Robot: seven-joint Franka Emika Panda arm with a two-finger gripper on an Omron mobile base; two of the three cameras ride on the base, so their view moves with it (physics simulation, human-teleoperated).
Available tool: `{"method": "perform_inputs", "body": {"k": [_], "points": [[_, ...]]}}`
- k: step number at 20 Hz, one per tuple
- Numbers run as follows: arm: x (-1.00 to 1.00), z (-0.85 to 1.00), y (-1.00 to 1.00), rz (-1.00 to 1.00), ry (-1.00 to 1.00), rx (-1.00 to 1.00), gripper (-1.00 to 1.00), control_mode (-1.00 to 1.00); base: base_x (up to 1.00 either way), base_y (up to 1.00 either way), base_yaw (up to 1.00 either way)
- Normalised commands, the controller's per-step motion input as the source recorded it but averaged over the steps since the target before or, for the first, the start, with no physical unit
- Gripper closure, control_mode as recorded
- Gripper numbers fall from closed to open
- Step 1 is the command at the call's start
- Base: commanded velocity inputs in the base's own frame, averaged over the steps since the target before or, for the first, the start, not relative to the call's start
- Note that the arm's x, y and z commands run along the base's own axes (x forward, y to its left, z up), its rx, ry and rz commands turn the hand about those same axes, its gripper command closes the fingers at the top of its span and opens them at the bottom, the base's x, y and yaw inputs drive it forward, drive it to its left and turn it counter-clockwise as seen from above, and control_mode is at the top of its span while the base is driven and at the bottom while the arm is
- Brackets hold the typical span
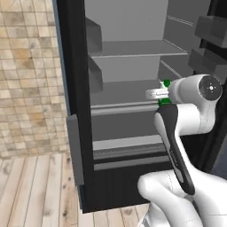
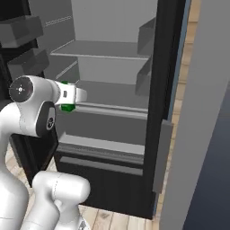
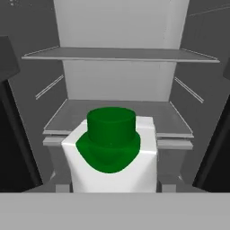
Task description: Take a sugar cube from the saucer and place it inside the coffee. Then, grab milk from the fridge and place it next to the coffee on the counter to sweeten the coffee.
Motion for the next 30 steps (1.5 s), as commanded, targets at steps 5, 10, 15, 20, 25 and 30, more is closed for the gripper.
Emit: {"method": "perform_inputs", "body": {"k": [5,10,15,20,25,30], "points": [[0.0,0.0,0.0,0.0,0.0,0.0,1.0,1.0,-1.0,0.14,-0.09],[0.0,0.0,0.0,0.0,0.0,0.0,1.0,1.0,-0.8,0.55,-0.42],[0.0,0.0,0.0,0.0,0.0,0.0,1.0,1.0,-0.7,0.58,-0.68],[0.0,0.0,0.0,0.0,0.0,0.0,1.0,1.0,-0.4,0.23,-0.9],[0.0,0.0,0.0,0.0,0.0,0.0,1.0,1.0,-0.33,0.13,-0.96],[0.0,0.0,0.0,0.0,0.0,0.0,1.0,1.0,-0.55,0.18,-0.91]]}}
